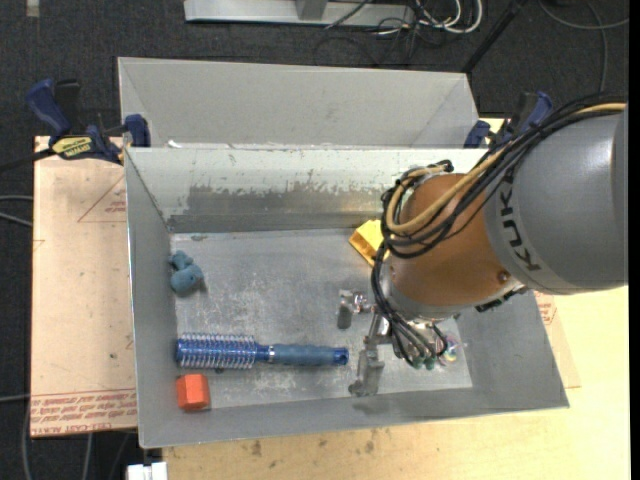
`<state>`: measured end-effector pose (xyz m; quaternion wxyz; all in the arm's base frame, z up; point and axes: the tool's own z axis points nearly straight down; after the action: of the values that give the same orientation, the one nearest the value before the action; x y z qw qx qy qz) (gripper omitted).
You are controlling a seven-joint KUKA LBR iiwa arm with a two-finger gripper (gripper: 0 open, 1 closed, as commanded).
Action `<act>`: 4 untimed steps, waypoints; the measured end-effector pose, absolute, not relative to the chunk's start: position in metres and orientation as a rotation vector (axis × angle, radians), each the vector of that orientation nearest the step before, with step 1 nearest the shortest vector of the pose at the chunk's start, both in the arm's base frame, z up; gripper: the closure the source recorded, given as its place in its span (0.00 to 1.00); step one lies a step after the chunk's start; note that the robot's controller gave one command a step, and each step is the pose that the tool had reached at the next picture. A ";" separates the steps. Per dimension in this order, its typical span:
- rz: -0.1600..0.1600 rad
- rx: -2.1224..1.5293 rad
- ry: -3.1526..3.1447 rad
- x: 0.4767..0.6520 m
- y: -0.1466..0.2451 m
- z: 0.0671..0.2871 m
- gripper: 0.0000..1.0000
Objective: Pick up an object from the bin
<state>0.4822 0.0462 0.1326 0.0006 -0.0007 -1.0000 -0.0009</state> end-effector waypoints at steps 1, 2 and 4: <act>-0.002 0.186 -3.142 0.492 0.049 0.070 0.00; -0.002 0.185 -3.137 0.491 0.048 0.072 1.00; -0.001 0.150 -3.141 0.512 0.033 0.230 0.00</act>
Offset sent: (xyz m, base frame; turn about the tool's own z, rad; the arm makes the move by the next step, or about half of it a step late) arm 0.0084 0.0017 -0.0609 -0.1211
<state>0.5118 0.0332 0.2298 -0.0014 0.0476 -0.9989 -0.0004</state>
